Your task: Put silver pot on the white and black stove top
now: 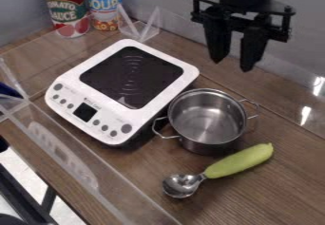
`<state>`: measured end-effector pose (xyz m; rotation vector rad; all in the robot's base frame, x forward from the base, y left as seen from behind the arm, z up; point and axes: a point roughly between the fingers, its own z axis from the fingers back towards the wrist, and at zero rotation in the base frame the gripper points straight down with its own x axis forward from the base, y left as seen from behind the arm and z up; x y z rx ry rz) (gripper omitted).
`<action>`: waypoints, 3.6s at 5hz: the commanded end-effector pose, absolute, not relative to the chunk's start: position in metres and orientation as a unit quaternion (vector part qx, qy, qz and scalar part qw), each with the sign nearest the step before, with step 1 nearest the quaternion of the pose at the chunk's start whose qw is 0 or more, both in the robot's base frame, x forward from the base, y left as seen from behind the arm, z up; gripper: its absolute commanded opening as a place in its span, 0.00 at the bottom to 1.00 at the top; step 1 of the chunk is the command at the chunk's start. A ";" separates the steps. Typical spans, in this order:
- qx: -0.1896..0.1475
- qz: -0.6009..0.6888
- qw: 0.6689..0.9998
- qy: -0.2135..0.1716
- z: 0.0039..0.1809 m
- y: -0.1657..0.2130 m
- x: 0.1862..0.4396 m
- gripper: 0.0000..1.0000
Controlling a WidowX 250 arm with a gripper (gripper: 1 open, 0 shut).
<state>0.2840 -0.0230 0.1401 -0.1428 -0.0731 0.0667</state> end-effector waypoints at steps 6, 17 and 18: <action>-0.088 -0.041 0.993 -0.073 0.140 -0.030 0.300 1.00; -0.042 -0.126 0.991 -0.028 0.117 -0.021 0.284 1.00; -0.040 -0.159 0.986 -0.025 0.106 -0.021 0.279 1.00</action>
